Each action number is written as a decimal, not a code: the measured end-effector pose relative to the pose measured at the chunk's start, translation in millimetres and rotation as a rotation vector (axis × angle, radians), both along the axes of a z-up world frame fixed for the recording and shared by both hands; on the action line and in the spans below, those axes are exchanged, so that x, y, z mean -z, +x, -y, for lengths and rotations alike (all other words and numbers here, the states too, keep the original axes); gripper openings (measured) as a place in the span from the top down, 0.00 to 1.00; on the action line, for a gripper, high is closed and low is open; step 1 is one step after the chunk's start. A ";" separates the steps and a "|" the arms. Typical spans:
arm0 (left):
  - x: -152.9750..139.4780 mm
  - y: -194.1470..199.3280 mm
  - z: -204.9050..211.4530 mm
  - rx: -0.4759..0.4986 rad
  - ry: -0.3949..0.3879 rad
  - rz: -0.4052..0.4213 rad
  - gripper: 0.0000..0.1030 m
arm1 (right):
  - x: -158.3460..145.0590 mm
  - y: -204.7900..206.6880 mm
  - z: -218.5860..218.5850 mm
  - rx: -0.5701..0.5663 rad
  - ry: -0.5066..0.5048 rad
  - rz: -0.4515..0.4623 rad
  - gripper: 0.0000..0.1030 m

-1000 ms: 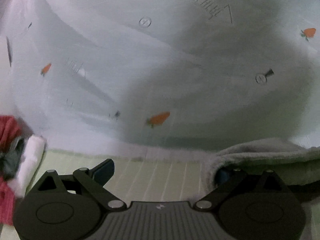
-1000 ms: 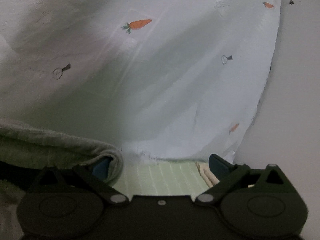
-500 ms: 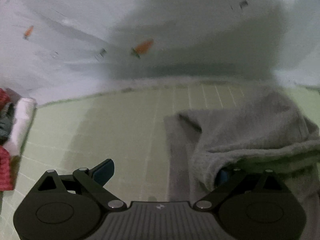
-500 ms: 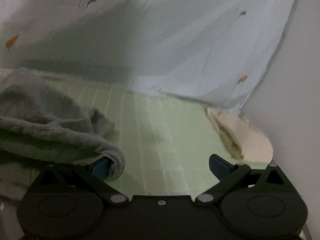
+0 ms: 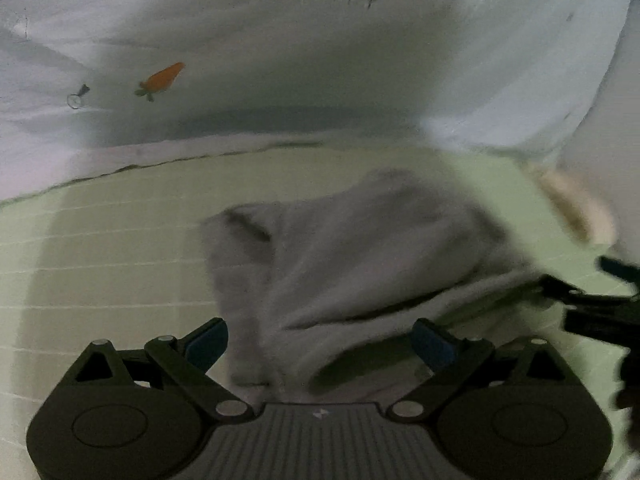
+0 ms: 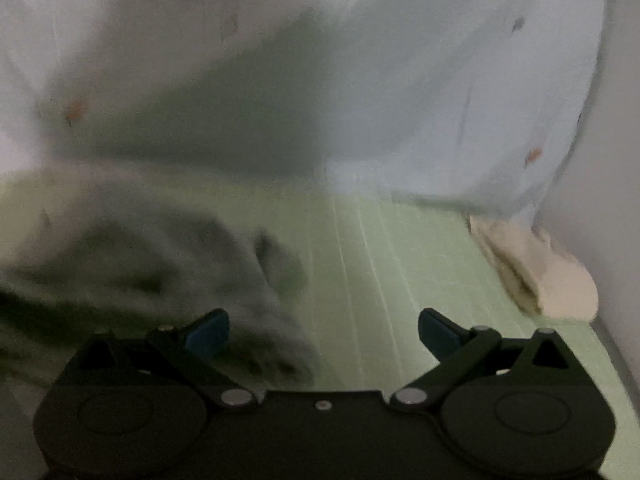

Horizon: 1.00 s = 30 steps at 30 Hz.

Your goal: Fold clothes

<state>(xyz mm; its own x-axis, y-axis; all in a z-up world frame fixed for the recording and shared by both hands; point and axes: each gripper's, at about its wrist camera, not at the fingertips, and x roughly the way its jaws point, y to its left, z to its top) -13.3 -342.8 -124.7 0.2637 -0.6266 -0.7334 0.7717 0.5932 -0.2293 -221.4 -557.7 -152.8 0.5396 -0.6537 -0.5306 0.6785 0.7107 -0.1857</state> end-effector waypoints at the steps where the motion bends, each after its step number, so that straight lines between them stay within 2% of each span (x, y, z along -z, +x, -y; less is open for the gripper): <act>1: 0.9 1.9 -2.5 -0.041 -0.015 -0.013 0.02 | -4.9 -0.4 -3.0 -0.011 -0.008 0.039 0.01; 4: 7.0 8.6 -8.4 -0.186 -0.041 -0.042 0.02 | -1.2 11.6 2.4 -0.008 0.015 0.035 0.00; 7: 20.8 8.0 4.2 -0.198 0.082 0.034 0.02 | 16.2 25.1 14.3 -0.004 0.090 -0.010 0.00; 10: 39.4 3.4 16.9 -0.160 0.238 0.087 0.02 | 30.9 32.7 21.7 -0.006 0.155 -0.058 0.00; 13: 47.3 -6.7 17.7 -0.134 0.297 0.089 0.02 | 34.6 26.8 15.5 -0.004 0.176 -0.067 0.00; 16: 46.1 -15.0 14.8 -0.120 0.304 0.084 0.02 | 38.7 20.5 8.5 -0.003 0.212 -0.090 0.00; 23: 18.5 -33.2 -14.4 -0.149 0.247 0.104 0.02 | 24.8 -15.2 -8.8 0.004 0.242 -0.042 0.00; 26: 16.3 -43.3 -40.1 -0.200 0.251 0.078 0.02 | 27.8 -36.9 -21.0 0.011 0.290 -0.045 0.00; 30: 27.1 -61.6 -76.5 -0.257 0.290 0.008 0.02 | 37.9 -72.1 -45.0 0.023 0.342 -0.073 0.00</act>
<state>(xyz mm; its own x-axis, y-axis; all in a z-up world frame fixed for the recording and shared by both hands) -74.9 -266.3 -151.9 0.3916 -0.3062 -0.8677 0.5902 0.8071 -0.0185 -293.5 -512.7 -190.7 0.4798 -0.4427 -0.7575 0.6885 0.7251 0.0123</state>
